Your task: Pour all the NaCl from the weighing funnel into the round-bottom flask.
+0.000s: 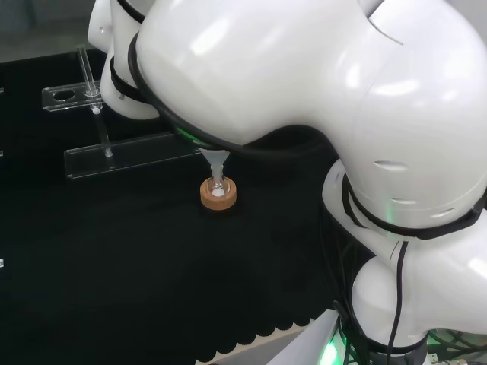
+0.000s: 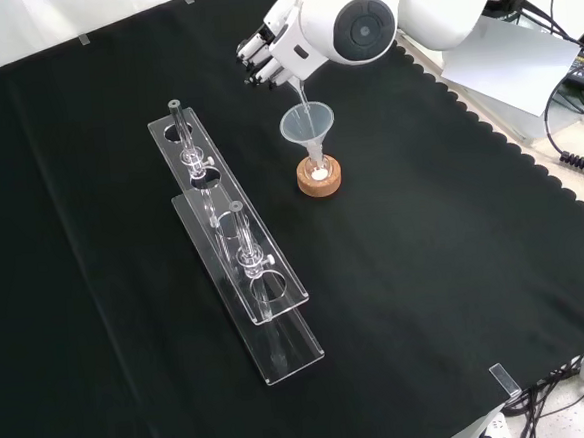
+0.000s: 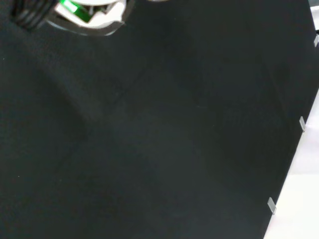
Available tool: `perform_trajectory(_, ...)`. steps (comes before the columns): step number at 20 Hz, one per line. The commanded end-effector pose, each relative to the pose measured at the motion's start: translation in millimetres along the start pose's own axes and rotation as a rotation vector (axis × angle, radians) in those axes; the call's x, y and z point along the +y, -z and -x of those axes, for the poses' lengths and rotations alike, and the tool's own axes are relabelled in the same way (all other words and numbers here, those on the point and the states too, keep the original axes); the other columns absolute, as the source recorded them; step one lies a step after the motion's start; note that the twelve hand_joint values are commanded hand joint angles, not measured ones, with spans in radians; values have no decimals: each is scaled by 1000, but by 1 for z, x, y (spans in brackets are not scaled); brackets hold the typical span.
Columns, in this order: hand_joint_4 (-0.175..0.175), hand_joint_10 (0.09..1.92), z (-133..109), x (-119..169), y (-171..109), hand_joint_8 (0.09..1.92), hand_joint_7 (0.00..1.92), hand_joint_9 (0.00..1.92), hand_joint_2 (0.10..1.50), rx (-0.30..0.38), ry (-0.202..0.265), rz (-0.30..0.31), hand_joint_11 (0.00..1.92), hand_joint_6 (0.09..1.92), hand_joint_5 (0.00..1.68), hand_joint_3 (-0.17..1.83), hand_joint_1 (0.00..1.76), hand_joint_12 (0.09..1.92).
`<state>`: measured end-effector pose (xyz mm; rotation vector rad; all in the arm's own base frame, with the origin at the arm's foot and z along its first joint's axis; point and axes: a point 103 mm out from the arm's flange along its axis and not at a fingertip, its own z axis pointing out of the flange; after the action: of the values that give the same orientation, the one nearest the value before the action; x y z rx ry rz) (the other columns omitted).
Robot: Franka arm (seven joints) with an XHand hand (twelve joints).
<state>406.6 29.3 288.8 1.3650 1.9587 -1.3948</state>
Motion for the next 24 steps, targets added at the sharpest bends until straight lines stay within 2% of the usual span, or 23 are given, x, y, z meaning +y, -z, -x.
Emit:
perform_trajectory(1, 175, 488, -1, -1, 4, 641, 450, 772, 669, -17, -3, 0, 550, 836, 1193, 702, 1100, 1225)
perform_trajectory(24, 175, 485, -3, 0, 18, 634, 426, 744, 668, -112, -20, -41, 533, 835, 1193, 703, 1099, 1225)
